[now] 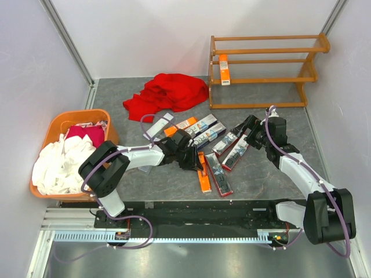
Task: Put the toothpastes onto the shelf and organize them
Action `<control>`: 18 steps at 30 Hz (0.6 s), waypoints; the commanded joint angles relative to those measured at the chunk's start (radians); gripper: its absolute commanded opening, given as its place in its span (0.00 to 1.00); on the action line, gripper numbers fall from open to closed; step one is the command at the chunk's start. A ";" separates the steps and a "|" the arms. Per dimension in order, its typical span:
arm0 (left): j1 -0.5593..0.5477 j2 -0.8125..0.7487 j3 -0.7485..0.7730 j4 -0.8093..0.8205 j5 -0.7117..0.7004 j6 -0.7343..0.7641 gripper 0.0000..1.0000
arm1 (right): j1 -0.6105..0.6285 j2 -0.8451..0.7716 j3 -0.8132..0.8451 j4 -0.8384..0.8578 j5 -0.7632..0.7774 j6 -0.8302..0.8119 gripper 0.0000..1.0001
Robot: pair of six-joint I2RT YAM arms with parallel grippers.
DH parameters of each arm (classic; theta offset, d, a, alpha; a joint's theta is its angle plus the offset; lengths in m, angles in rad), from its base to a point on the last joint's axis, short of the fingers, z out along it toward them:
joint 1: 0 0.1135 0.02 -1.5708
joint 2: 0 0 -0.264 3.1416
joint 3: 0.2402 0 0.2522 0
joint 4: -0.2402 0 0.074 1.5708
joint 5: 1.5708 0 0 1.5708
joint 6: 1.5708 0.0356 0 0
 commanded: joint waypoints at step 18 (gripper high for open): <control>0.388 -0.349 -0.201 0.513 0.283 -0.414 0.02 | 0.304 -0.154 0.079 0.031 0.063 -0.018 0.98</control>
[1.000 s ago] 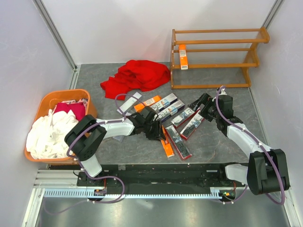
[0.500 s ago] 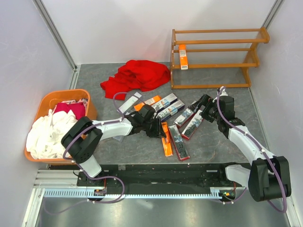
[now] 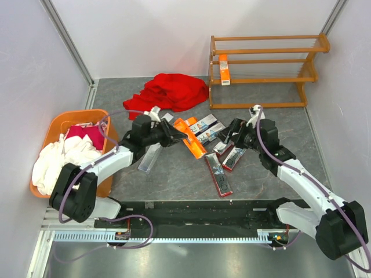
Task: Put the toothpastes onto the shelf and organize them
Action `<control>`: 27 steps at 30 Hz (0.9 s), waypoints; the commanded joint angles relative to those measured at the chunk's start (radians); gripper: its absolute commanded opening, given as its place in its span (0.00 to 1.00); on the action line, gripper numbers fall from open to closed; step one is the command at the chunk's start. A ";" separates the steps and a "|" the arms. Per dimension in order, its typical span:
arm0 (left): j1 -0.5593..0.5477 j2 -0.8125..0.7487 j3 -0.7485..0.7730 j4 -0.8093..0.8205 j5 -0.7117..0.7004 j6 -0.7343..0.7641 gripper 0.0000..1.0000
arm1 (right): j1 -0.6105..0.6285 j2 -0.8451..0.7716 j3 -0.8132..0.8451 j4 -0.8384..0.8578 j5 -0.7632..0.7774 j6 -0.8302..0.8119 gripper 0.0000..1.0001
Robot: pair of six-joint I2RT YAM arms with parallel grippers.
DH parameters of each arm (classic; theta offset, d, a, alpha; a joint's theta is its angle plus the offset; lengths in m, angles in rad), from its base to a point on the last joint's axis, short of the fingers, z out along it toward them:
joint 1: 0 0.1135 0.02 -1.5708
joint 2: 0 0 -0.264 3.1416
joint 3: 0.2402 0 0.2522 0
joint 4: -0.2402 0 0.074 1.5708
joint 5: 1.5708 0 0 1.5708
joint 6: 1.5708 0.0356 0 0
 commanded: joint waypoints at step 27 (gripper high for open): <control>0.202 0.064 -0.218 0.667 0.246 -0.552 0.02 | 0.442 0.082 -0.015 0.341 0.290 0.088 0.76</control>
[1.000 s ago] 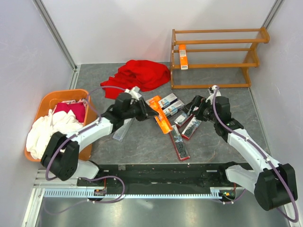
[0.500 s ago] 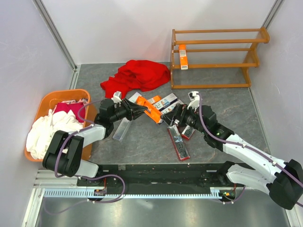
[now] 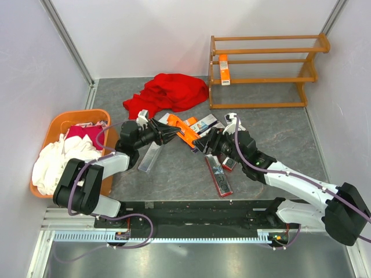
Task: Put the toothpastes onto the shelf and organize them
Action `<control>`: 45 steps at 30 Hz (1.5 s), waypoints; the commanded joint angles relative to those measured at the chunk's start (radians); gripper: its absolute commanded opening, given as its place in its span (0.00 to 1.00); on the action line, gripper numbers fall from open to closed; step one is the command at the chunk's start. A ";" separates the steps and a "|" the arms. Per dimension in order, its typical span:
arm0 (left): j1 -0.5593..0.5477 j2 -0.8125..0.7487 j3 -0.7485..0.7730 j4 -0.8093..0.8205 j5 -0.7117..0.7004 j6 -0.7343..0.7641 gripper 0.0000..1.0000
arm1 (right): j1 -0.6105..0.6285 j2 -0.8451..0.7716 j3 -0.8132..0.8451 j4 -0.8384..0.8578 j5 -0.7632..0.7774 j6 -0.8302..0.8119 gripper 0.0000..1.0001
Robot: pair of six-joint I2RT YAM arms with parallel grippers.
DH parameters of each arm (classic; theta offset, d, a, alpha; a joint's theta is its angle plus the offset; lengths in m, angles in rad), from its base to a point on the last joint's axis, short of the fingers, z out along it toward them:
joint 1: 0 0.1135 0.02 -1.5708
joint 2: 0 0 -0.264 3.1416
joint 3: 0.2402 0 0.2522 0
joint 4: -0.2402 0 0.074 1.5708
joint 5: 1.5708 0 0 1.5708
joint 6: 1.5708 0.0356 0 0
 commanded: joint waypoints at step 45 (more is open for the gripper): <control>0.017 -0.202 0.511 -1.148 -0.462 0.901 0.99 | -0.336 -0.020 -0.171 0.294 -0.337 0.344 0.27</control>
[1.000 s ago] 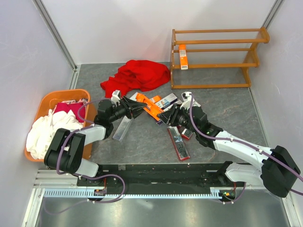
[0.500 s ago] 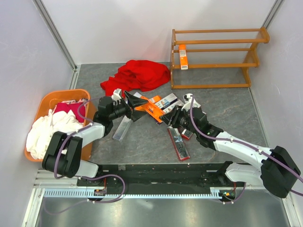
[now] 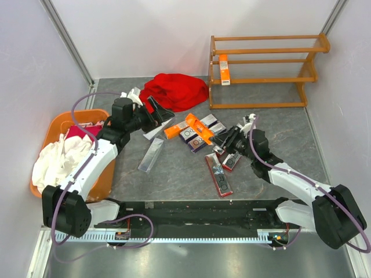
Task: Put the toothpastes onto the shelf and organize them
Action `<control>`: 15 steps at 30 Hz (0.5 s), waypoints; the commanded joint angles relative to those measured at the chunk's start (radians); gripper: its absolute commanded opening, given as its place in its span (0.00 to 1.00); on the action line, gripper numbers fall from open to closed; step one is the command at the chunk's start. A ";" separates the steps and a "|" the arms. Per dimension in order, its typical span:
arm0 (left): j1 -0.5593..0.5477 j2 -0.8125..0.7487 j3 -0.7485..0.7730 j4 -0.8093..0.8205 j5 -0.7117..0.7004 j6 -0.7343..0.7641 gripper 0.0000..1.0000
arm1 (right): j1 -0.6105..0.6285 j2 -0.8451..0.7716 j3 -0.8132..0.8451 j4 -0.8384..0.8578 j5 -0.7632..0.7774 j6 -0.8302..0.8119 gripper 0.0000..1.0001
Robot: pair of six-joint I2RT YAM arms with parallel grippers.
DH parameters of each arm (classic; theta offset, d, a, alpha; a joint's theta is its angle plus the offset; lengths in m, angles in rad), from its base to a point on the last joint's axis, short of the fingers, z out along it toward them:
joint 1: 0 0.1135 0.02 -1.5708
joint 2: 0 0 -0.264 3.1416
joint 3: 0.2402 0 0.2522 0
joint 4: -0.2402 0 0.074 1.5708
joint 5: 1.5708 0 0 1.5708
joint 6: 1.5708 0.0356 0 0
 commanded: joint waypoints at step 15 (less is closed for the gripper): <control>0.005 0.087 0.167 -0.343 -0.309 0.339 1.00 | -0.270 0.000 0.085 0.236 -0.340 0.167 0.28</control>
